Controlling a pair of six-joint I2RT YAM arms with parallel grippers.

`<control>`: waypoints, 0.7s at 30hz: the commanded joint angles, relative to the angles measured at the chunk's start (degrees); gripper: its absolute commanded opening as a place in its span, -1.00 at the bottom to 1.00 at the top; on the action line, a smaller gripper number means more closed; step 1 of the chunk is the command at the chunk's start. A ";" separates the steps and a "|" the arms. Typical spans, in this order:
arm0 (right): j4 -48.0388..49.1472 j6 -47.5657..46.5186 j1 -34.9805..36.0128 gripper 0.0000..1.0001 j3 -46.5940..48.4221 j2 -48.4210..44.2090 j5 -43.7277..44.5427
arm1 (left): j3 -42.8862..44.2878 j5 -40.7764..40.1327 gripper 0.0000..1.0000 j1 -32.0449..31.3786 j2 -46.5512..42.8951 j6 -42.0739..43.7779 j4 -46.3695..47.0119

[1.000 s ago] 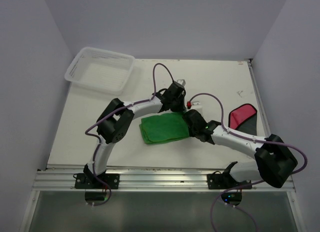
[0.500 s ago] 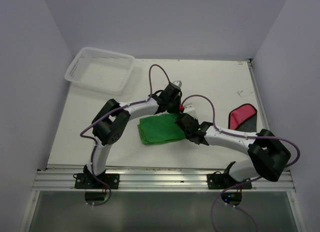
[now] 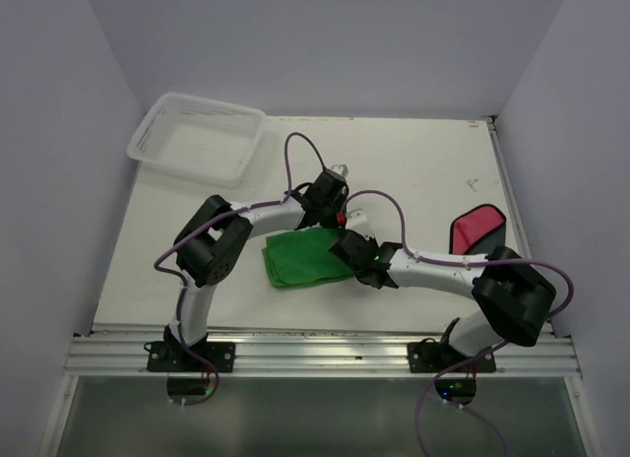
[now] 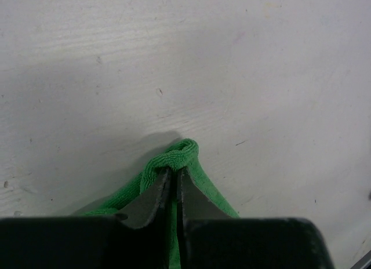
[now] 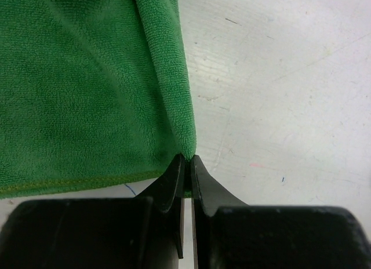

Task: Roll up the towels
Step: Roll the towel

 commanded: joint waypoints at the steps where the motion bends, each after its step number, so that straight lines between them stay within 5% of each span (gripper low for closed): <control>1: -3.99 -0.55 2.35 -0.92 2.07 1.25 2.89 | -1.63 -4.33 -1.00 2.22 -3.08 2.04 5.19; 10: 2.51 -1.26 4.21 -0.46 -1.00 -6.21 -4.47 | -5.67 -4.86 -1.00 2.84 -3.87 1.95 6.96; 16: 3.21 2.16 3.51 -0.37 -3.11 -12.79 -4.92 | -10.06 -5.03 -1.00 2.93 -5.53 1.34 12.30; 21: 7.16 6.21 -3.07 -0.29 -5.93 -18.16 -14.63 | -13.58 -4.77 -1.00 2.84 -6.85 0.63 14.78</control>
